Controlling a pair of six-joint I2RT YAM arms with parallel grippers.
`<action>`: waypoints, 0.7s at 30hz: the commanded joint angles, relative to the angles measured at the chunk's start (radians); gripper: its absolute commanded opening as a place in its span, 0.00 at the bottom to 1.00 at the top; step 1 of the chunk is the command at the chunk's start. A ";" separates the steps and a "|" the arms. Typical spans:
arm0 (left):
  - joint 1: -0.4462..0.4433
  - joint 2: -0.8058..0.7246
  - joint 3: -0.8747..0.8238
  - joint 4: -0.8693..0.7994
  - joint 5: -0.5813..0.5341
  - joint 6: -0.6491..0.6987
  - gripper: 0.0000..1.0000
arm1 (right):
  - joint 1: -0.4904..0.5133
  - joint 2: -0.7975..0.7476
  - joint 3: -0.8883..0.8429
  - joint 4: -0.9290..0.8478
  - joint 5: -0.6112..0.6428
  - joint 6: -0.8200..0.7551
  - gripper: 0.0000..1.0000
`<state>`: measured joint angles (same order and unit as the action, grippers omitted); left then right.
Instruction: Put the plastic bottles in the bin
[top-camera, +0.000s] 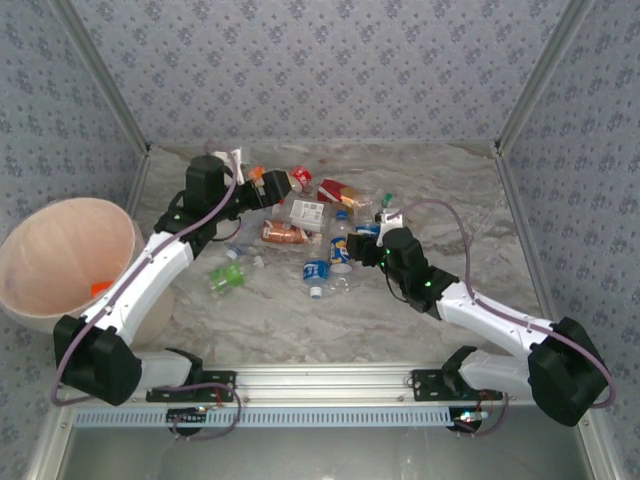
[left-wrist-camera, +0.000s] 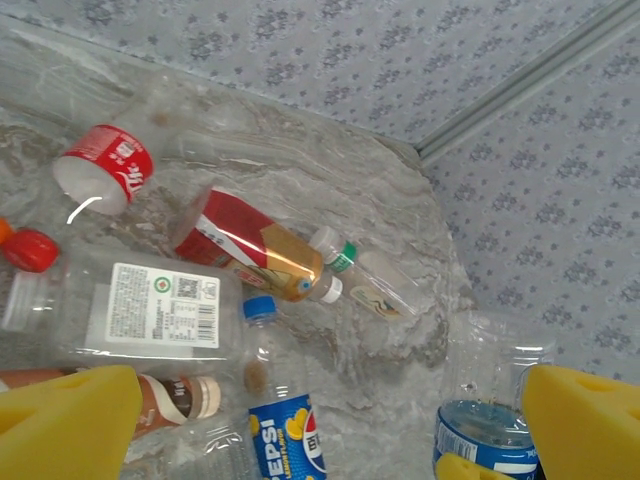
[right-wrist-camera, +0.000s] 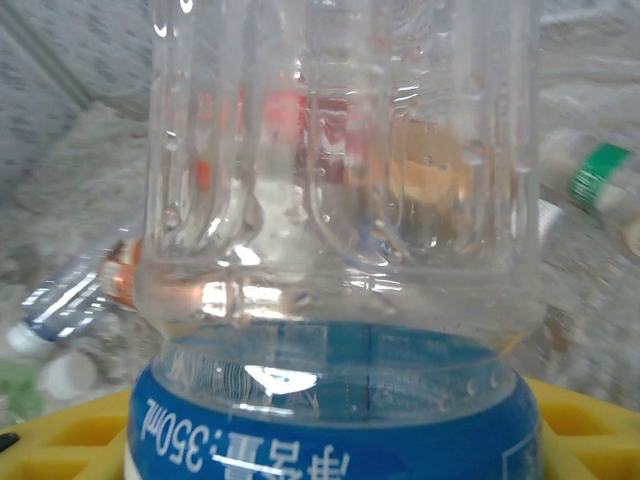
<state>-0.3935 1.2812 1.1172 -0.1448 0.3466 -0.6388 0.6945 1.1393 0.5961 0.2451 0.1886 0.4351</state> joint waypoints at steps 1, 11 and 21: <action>-0.031 0.017 -0.004 0.070 0.039 -0.007 0.98 | 0.006 0.012 0.003 0.151 -0.163 -0.056 0.52; -0.163 0.112 0.005 0.168 0.064 -0.013 0.98 | 0.034 0.135 0.092 0.229 -0.322 -0.040 0.54; -0.203 0.166 0.003 0.227 0.083 -0.053 0.98 | 0.041 0.205 0.139 0.316 -0.418 0.023 0.55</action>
<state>-0.5900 1.4296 1.1152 0.0326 0.4019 -0.6754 0.7273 1.3338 0.6903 0.5026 -0.1761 0.4332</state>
